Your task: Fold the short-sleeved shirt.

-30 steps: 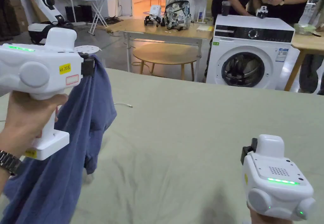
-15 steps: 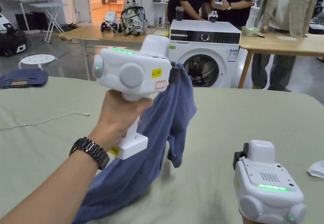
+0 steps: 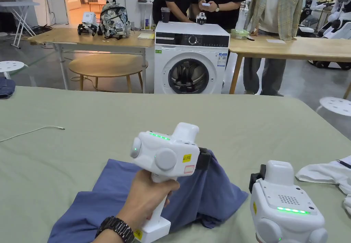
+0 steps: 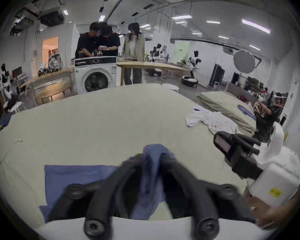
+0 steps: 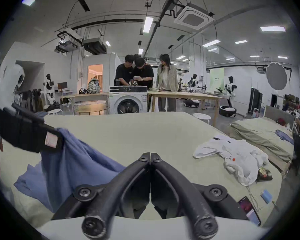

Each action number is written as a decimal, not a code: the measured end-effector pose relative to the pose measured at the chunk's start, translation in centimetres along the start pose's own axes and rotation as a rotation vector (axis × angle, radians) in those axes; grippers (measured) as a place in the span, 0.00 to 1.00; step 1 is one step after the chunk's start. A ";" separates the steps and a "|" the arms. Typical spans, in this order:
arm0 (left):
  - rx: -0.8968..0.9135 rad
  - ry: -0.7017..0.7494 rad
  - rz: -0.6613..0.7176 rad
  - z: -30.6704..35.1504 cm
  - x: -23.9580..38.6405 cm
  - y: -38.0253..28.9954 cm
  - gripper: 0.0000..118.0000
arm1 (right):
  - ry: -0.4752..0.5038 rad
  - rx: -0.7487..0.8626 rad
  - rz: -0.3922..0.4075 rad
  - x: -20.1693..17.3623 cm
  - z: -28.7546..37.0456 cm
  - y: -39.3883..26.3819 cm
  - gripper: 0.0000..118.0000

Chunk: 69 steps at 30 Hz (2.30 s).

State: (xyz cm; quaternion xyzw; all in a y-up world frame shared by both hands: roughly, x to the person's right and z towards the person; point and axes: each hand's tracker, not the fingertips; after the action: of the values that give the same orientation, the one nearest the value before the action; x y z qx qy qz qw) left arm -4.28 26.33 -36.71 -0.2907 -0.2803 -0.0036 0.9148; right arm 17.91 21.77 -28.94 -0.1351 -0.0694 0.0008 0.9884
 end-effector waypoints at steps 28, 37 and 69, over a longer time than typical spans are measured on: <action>0.058 0.448 0.330 15.6 -13.9 -13.2 0.00 | 0.151 0.001 0.045 -7.1 2.5 1.8 0.00; -0.171 0.424 0.446 13.5 -21.9 -13.8 0.07 | 0.153 -0.038 0.071 -6.1 0.1 0.9 0.00; -0.351 0.472 0.446 12.5 -18.1 -16.3 0.00 | 0.137 -0.435 0.035 2.1 -7.6 1.4 0.13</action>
State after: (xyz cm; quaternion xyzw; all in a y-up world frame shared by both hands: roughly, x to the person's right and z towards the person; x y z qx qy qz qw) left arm -28.72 16.66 -28.98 -0.4883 0.0136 0.0808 0.8688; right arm 21.05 21.19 -36.25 -0.3458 0.0015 -0.0063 0.9383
